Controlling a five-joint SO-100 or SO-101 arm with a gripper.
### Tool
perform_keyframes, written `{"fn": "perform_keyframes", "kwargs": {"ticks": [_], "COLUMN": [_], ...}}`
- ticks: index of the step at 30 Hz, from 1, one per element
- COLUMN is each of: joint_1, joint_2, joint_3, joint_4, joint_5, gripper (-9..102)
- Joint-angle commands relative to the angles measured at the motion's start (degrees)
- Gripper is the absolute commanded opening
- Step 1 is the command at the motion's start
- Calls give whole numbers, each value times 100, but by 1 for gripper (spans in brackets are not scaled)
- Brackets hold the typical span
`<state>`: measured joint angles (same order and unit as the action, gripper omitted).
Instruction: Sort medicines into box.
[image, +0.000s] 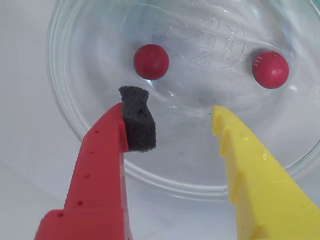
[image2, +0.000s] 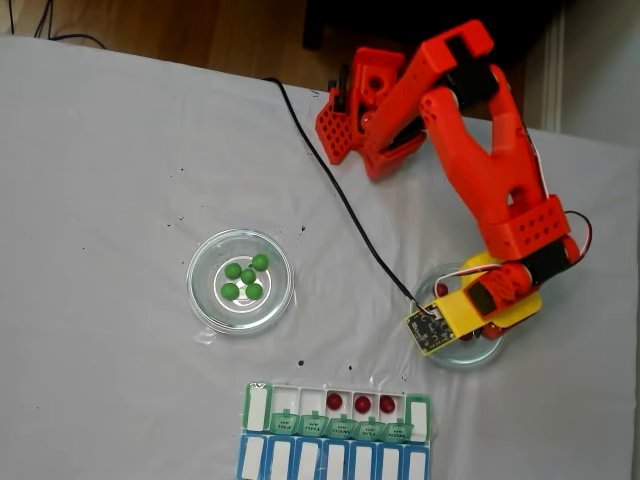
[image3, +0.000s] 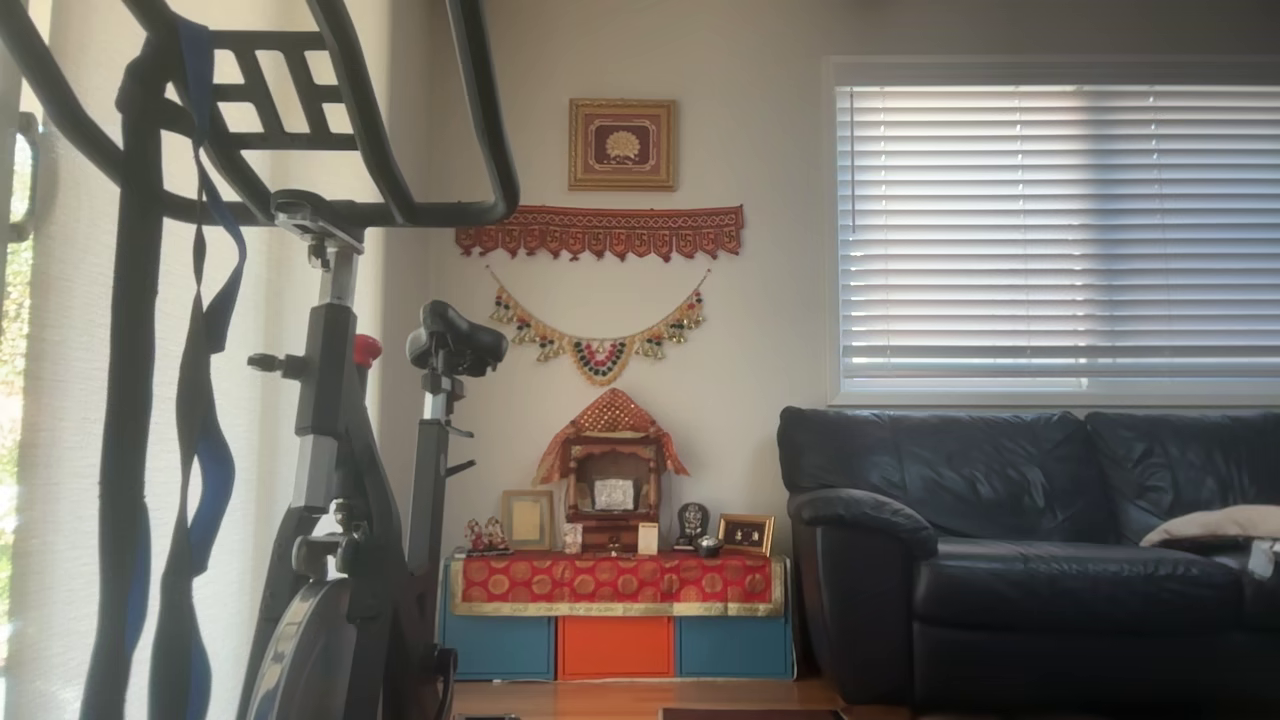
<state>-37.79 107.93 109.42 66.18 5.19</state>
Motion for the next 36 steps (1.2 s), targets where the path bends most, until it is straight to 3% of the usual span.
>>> {"fn": "perform_keyframes", "kwargs": {"ticks": [1,36], "joint_1": [70,193], "joint_2": [369,-97], "joint_3": [-167,35], "joint_4": [-70,-694], "joint_5": [0,-202], "gripper": [22,20]}}
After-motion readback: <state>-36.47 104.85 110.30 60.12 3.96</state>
